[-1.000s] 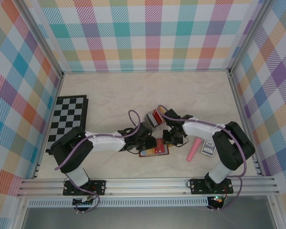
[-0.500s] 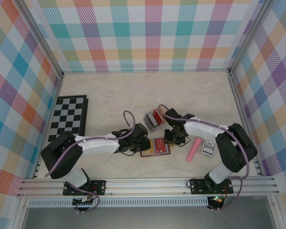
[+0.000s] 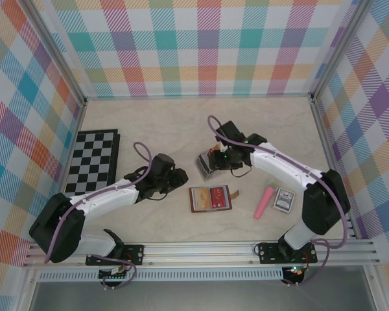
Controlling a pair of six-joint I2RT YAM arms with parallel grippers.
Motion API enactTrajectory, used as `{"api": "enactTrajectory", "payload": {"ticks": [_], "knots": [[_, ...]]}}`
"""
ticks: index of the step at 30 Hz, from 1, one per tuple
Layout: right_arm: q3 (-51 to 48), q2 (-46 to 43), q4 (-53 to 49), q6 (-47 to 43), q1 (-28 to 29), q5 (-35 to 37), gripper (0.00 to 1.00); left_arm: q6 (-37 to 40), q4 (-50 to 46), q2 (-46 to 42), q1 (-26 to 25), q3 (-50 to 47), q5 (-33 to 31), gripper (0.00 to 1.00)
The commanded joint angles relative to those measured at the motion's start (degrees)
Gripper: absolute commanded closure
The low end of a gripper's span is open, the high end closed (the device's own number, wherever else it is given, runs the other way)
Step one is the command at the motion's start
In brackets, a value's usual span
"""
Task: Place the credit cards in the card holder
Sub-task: Pick up the credit card from the storage box.
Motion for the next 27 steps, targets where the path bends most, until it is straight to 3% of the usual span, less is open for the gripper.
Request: {"api": "enactTrajectory", "payload": {"ticks": [1,9,19,27], "knots": [[5.2,6.1,-3.9,-5.6,2.4,5.7,0.54,-1.4,0.4,-1.0,2.4,-0.8,2.5,0.45],[15.9,17.9,-7.9,-10.0,6.7,18.2,0.54,-1.8,2.0,0.8,4.4,-1.2,4.1,0.38],[21.6,25.5,-10.4,-11.5,8.1,22.8,0.53,-1.9,2.4,0.8,4.8,-1.8,4.2,0.37],[23.0,26.4,-12.1,-11.5,8.3,28.6,0.55,-1.9,2.5,1.0,4.9,-1.9,4.5,0.36]]}}
